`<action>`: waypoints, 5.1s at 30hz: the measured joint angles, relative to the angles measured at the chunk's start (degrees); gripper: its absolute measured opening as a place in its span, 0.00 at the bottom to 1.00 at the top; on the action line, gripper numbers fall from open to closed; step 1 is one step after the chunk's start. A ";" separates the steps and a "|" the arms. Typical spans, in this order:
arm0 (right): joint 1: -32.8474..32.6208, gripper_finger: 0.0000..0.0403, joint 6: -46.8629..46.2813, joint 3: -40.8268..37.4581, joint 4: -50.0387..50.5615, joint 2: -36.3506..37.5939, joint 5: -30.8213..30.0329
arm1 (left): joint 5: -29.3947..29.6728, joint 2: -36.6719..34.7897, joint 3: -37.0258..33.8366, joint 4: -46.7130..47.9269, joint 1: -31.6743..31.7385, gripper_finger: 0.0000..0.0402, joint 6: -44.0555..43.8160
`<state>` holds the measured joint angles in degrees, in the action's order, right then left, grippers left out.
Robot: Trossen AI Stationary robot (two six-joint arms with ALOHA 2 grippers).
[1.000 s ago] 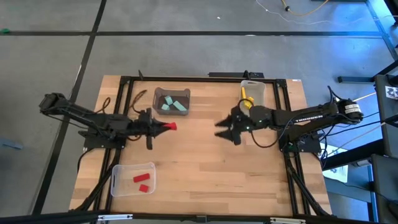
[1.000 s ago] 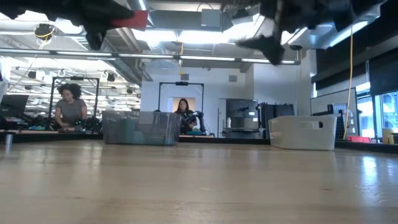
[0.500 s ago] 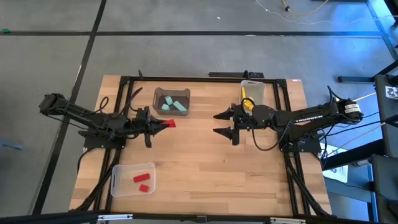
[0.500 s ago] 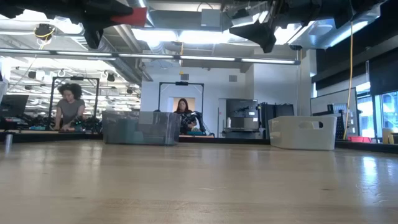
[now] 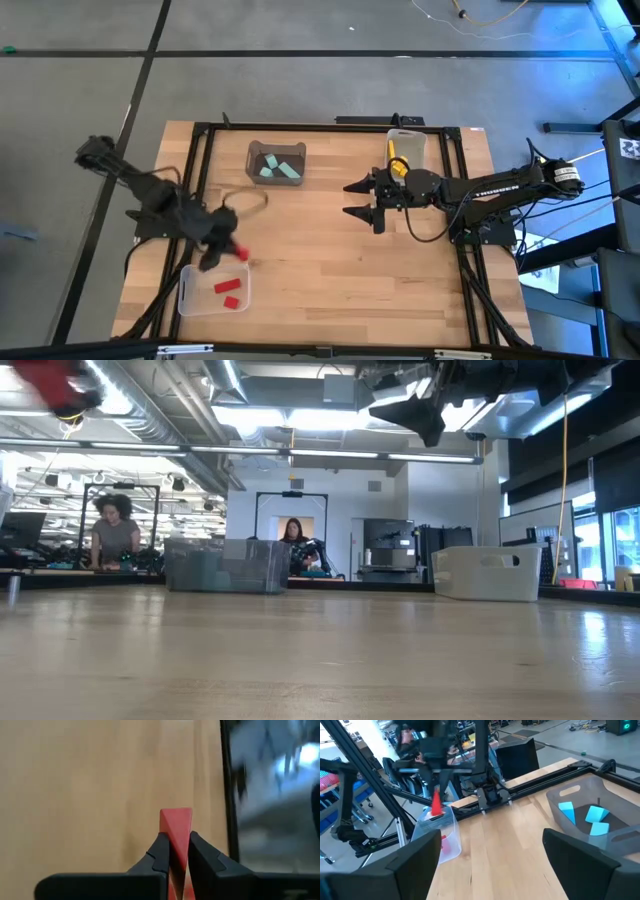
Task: Sort & place blocks by color
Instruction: Put the red block into the white transparent bin, then return to Home Position
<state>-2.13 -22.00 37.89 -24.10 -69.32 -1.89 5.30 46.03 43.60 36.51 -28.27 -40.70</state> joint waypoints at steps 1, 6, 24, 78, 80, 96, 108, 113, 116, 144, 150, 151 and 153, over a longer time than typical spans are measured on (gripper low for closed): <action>0.00 0.87 0.00 -0.01 0.19 0.00 0.00 | -1.38 1.69 1.69 3.50 -2.57 0.08 -2.34; 0.00 0.87 0.00 -0.02 0.41 -0.02 0.00 | -8.27 11.10 4.82 11.06 -15.42 0.08 -13.48; 0.09 0.87 0.20 -0.02 3.10 -0.02 -0.07 | -14.90 31.29 4.80 11.03 -28.14 0.08 -25.25; 0.09 0.87 0.18 -0.02 0.55 -0.07 -0.07 | 6.17 -6.71 5.00 -21.72 25.32 0.02 35.46; 0.09 0.87 -0.06 -0.02 0.55 -0.07 -0.07 | 6.03 -8.19 5.00 -21.93 27.25 0.01 37.05; 0.09 0.87 -0.26 -0.02 0.70 -0.07 -0.04 | 3.33 -22.68 -17.53 -44.21 29.33 0.00 28.06; 0.09 0.87 -3.23 -0.02 0.74 -0.05 -0.04 | 10.69 -27.25 -38.66 -67.40 22.46 0.00 24.20; 0.07 0.87 -3.54 -0.02 0.76 -0.04 -0.04 | 12.41 -34.60 -43.13 -65.01 22.49 0.00 21.86; 0.09 0.87 -3.42 -0.02 0.74 -0.04 -0.03 | 12.54 -38.28 -43.15 -59.30 22.51 0.00 21.60; 2.39 0.55 -10.64 0.00 3.93 1.00 7.93 | 3.12 -43.11 -43.16 -47.51 22.49 0.00 20.71; 5.43 0.11 -4.98 -4.12 5.23 7.70 9.68 | 3.12 -43.11 -43.18 -47.54 22.49 0.00 20.71; 5.90 0.05 -4.79 -6.23 3.79 9.19 9.87 | 3.12 -43.11 -43.18 -47.54 22.49 0.00 20.71; 6.56 0.03 -6.92 -11.33 0.18 12.52 9.93 | 3.12 -43.11 -43.18 -47.56 22.49 0.00 20.71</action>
<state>4.43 -28.91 26.56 -23.92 -56.80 8.03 8.43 2.92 0.43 -11.05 -5.78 -19.99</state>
